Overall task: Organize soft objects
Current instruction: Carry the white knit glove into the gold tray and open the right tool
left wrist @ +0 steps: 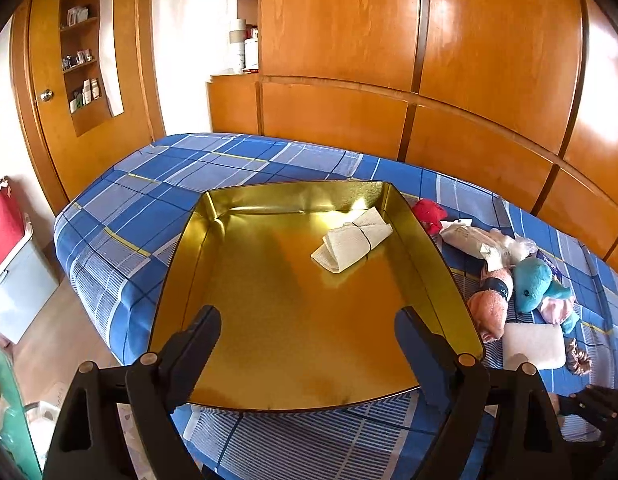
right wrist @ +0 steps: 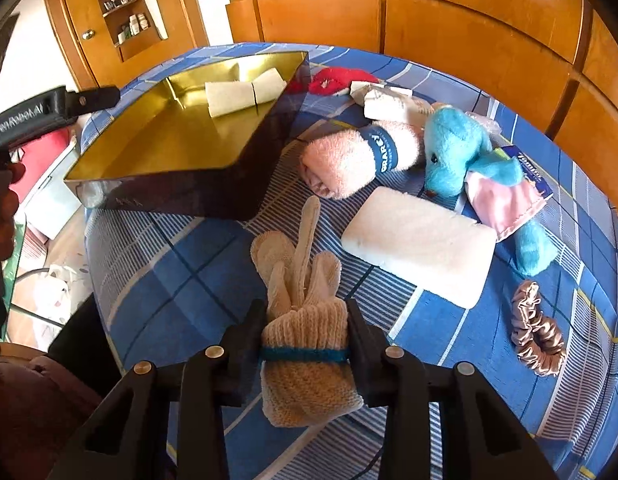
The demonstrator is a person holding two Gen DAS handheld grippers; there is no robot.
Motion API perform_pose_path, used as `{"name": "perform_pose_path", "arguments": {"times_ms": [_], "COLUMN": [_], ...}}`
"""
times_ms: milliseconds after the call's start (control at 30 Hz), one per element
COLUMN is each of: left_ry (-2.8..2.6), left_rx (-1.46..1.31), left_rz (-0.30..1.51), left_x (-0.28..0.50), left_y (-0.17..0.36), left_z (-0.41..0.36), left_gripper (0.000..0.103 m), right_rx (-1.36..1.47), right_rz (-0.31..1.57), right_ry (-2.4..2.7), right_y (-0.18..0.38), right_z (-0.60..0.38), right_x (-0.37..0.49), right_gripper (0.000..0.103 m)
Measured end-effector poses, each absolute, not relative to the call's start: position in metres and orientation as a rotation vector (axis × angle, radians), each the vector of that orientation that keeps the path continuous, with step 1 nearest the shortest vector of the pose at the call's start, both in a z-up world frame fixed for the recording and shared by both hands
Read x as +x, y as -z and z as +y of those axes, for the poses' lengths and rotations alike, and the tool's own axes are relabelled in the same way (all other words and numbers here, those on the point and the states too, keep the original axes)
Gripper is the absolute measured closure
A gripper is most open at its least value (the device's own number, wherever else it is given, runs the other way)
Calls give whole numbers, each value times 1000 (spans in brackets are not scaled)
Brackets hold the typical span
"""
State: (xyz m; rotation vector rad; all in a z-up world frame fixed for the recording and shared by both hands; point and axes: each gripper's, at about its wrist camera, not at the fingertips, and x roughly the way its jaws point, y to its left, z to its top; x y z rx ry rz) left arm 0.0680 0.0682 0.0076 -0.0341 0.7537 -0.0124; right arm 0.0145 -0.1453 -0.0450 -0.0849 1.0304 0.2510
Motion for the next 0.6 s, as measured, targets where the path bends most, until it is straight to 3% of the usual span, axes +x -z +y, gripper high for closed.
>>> {"name": "perform_pose_path", "arguments": {"times_ms": [333, 600], "left_ry": [-6, -46], "left_rx": [-39, -50], "left_rz": [732, 693], "left_x": [64, 58], "left_y": [-10, -19], "left_z": [80, 95], "left_gripper": [13, 12], "right_rx": [-34, -156], "right_rz": [878, 877], "right_ry": [-296, -376], "right_y": [-29, -38], "right_z": [-140, -83], "right_x": [27, 84], "right_gripper": [66, 66]}}
